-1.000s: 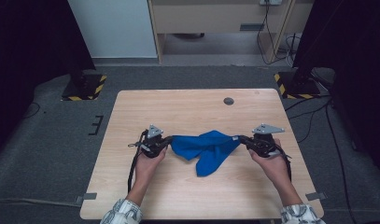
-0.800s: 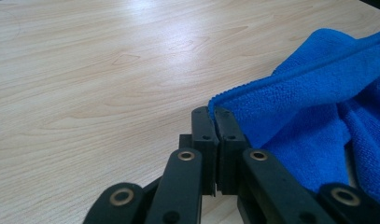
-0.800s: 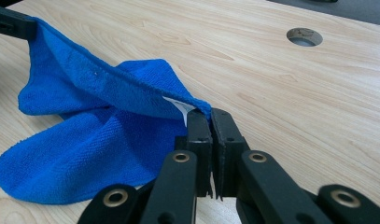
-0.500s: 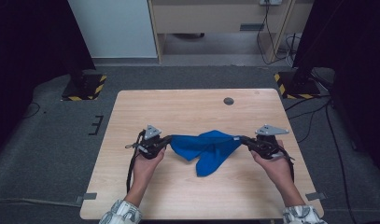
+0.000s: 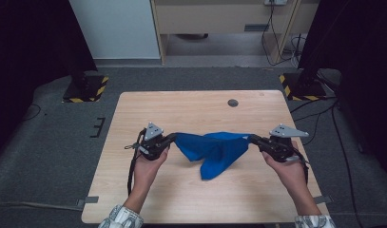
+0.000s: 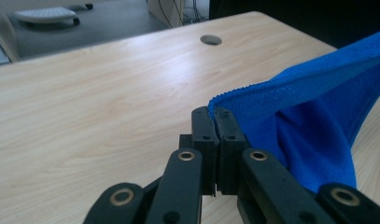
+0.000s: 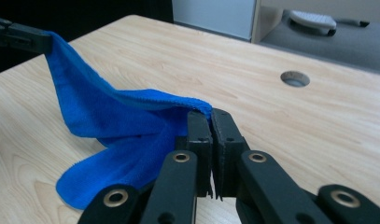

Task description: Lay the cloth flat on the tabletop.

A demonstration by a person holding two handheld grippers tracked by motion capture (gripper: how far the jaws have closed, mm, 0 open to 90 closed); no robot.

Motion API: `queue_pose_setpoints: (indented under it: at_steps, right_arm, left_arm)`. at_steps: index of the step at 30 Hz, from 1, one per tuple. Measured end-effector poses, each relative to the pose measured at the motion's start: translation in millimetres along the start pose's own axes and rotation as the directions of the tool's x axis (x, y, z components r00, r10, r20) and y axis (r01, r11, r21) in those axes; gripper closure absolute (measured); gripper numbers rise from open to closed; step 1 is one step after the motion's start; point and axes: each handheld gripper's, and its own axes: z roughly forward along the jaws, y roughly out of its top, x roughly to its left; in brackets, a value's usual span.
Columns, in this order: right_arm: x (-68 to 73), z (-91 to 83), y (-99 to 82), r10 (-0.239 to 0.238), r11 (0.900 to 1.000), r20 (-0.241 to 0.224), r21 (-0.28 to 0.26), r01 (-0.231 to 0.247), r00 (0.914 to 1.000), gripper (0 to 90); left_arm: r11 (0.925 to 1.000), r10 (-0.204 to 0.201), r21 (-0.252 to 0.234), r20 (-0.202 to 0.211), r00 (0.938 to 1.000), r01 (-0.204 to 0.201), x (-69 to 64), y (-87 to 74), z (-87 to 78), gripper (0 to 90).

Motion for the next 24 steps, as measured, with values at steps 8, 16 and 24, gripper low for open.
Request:
queue_pose_setpoints:
  at_steps: [8, 16, 24]
  right_arm:
    - [6.4, -19.7, 18.0, -0.030, 0.9984, 0.003, -0.049, 0.030, 0.9996, 87.6]
    - [13.3, -31.1, 31.3, -0.051, 0.9949, -0.001, -0.087, 0.050, 0.9987, 87.5]
    - [14.6, -34.6, 36.4, -0.064, 0.9944, 0.005, -0.085, 0.064, 0.9979, 87.5]
  left_arm:
    - [0.9992, 0.020, -0.036, -0.001, 0.9998, -0.020, -5.9, 19.0, -17.3, 88.5]
    - [0.9980, 0.022, -0.060, 0.003, 0.9998, -0.021, -8.4, 24.8, -28.0, 88.4]
    - [0.9984, 0.014, -0.054, -0.003, 0.9999, -0.014, -7.5, 30.4, -34.1, 88.4]
